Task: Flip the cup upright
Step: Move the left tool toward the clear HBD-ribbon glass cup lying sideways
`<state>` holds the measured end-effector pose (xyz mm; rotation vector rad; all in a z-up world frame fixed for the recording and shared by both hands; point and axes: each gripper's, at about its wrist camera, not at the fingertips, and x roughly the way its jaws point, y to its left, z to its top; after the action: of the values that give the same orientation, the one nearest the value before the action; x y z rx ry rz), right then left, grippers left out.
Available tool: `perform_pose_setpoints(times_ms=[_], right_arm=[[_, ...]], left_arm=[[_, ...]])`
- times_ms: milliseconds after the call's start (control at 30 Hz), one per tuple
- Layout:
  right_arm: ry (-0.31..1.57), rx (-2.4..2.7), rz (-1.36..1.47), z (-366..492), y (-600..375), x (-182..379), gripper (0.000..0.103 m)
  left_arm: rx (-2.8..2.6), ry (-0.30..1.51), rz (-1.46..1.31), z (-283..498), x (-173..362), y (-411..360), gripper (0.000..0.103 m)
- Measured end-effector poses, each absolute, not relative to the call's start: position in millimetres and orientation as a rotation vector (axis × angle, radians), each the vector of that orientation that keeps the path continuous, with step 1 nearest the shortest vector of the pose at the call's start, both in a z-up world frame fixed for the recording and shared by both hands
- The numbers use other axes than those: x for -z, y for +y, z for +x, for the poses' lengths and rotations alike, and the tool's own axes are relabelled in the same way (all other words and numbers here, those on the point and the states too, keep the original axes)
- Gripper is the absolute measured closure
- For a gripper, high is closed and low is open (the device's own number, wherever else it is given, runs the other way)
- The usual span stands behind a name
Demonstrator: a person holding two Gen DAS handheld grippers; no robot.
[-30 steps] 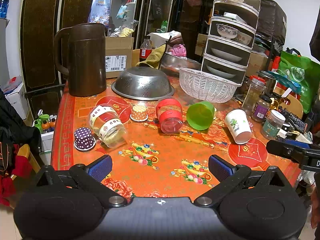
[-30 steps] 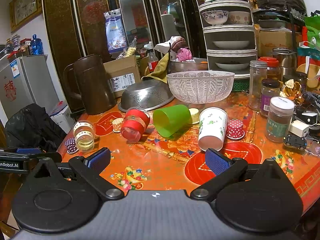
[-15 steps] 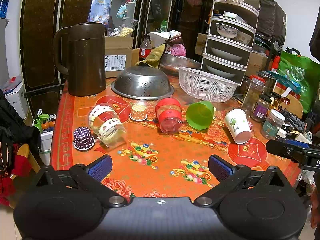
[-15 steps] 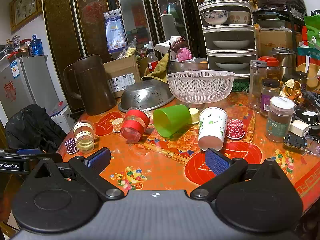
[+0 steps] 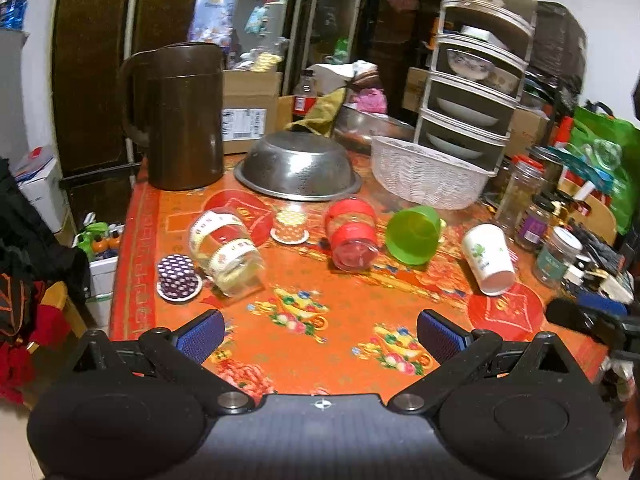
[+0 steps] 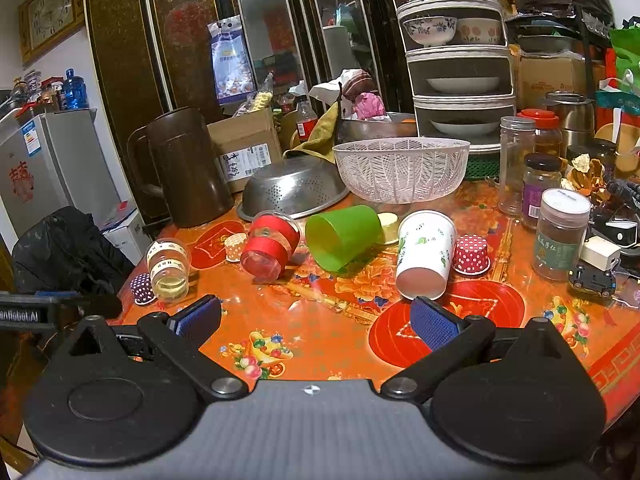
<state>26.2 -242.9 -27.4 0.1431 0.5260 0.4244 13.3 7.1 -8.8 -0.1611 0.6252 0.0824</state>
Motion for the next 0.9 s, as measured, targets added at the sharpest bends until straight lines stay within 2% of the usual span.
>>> perform_pose_setpoints(times_ms=[200,467,900], right_arm=[[0.524,-0.437,0.164,27.4,-252.7,30.2,0.001],[0.532,-0.473,0.224,30.0,-272.0,40.2,0.001],[0.552,-0.48,0.295,38.7,-306.5,54.3,0.001]], left_arm=[[-0.223,0.662,-0.139,49.9,-8.4,29.4,0.0],[-0.358,0.917,-0.342,140.7,35.8,71.7,0.0],[-0.463,1.016,-0.492,186.2,64.5,79.5,0.002]])
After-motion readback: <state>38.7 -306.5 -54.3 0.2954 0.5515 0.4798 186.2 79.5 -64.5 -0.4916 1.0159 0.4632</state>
